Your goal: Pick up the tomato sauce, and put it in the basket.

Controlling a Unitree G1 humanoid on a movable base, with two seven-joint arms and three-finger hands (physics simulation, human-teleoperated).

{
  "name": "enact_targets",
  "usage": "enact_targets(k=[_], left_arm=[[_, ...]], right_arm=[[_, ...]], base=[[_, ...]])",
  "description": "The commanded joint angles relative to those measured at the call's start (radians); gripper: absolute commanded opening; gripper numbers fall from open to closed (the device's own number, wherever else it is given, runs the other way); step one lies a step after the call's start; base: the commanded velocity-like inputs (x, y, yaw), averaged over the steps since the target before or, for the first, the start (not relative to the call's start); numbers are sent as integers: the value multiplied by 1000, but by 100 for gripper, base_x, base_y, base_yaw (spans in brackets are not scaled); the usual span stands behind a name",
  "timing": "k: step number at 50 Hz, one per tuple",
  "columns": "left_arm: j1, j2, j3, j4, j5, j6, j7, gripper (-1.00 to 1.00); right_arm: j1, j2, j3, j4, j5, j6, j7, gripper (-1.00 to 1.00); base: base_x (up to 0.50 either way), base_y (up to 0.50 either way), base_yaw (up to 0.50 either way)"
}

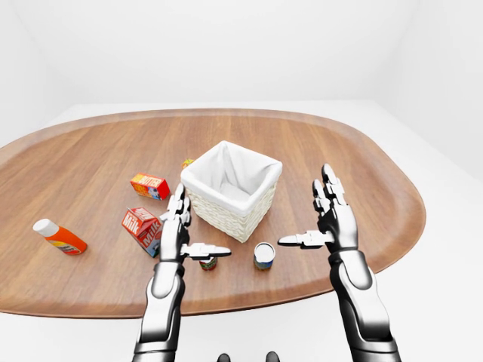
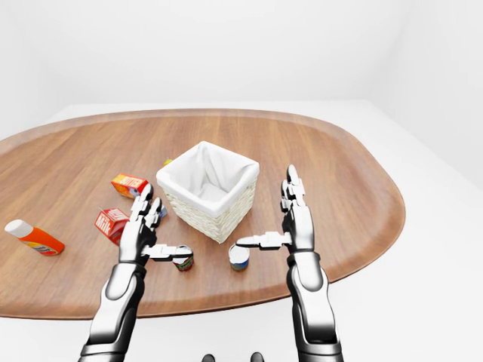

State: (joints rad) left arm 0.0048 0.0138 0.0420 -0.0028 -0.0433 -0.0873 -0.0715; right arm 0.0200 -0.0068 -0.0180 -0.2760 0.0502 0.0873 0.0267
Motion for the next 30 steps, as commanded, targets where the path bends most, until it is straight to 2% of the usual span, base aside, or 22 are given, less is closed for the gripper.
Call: enact_targets(k=[1, 30], left_arm=[[-20, 2, -1, 79, -16, 0, 0, 100], [-66, 11, 13, 213, -19, 0, 11, 100]], right_arm=[[-3, 0, -1, 7, 0, 0, -1, 100], [-2, 1, 1, 27, -4, 0, -4, 100]], base=[[0, 0, 0], [0, 0, 0]])
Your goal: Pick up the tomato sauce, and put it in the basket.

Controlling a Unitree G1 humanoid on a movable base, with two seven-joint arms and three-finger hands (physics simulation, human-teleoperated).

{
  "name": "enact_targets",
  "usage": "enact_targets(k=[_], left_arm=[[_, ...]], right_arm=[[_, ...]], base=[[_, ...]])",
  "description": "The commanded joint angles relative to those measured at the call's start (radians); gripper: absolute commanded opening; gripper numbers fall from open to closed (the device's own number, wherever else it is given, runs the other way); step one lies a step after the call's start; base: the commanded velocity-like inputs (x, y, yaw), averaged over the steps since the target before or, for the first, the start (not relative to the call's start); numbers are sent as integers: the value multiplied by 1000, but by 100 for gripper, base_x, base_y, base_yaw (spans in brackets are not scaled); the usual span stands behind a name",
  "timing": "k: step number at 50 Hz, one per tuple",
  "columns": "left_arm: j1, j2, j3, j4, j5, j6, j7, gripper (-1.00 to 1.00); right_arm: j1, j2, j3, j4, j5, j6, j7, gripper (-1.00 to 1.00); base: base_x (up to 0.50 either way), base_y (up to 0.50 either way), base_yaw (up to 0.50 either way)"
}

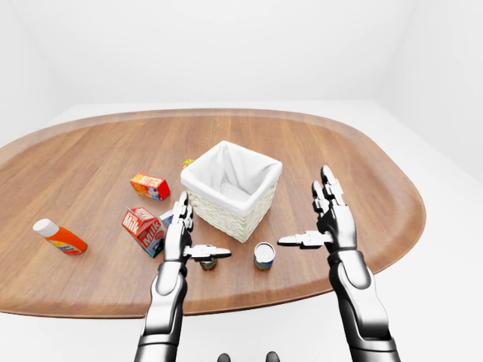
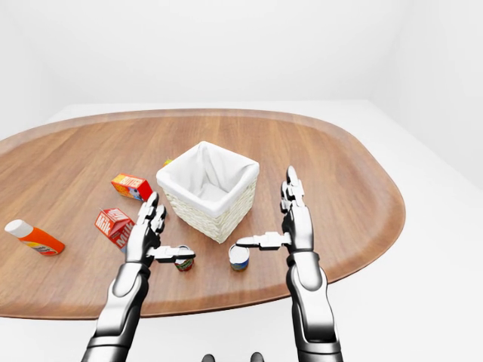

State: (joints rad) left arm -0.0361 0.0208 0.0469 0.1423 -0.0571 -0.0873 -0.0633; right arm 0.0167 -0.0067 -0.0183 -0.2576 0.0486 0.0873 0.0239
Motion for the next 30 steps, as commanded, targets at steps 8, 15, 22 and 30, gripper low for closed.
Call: enact_targets(k=[8, 15, 22, 30], left_arm=[[-54, 8, 13, 160, -8, 0, 6, 100], [-56, 11, 11, 162, -6, 0, 10, 100], [-46, 12, 8, 135, 1, 0, 11, 100], [-41, 12, 10, 116, 4, 0, 12, 100]], right_arm=[[-2, 0, -1, 14, -1, 0, 0, 100], [-1, 0, -1, 24, -2, 0, -1, 100], [2, 1, 2, 33, -4, 0, -2, 100], [4, 1, 2, 34, -4, 0, -1, 100]], base=[[0, 0, 0], [0, 0, 0], [0, 0, 0], [0, 0, 0]])
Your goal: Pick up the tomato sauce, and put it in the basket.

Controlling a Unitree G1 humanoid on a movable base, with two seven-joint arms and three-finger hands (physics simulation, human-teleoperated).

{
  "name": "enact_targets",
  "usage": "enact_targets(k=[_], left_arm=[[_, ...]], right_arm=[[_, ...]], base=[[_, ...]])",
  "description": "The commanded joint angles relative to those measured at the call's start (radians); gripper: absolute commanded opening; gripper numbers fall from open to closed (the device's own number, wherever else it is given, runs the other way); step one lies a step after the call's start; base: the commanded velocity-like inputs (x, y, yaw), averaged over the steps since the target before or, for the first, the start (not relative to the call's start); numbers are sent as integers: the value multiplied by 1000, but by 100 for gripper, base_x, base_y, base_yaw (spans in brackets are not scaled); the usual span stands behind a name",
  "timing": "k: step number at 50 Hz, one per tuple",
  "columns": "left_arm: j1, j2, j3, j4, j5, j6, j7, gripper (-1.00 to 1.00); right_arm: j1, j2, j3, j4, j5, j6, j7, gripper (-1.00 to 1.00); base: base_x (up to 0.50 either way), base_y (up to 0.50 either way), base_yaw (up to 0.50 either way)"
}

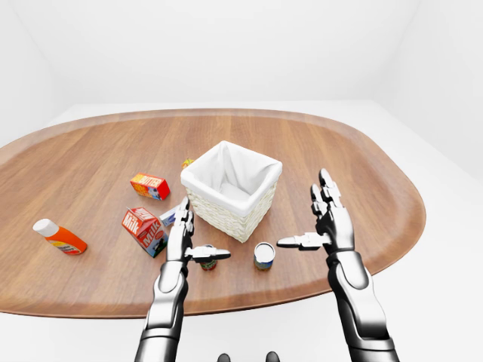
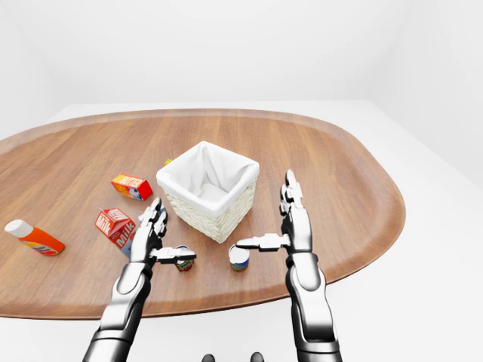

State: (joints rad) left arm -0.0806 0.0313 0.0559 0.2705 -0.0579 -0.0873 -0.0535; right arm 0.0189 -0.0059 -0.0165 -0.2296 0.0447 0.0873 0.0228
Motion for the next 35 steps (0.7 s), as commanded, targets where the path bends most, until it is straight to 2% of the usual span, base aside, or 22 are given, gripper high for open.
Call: enact_targets(k=[1, 35], left_arm=[[5, 2, 1, -20, 4, 0, 3, 100], [64, -2, -6, -99, 35, 0, 6, 100]], right_arm=[[1, 0, 0, 7, 0, 0, 0, 100], [-10, 0, -1, 36, -1, 0, -5, 100]], base=[[0, 0, 0], [0, 0, 0]])
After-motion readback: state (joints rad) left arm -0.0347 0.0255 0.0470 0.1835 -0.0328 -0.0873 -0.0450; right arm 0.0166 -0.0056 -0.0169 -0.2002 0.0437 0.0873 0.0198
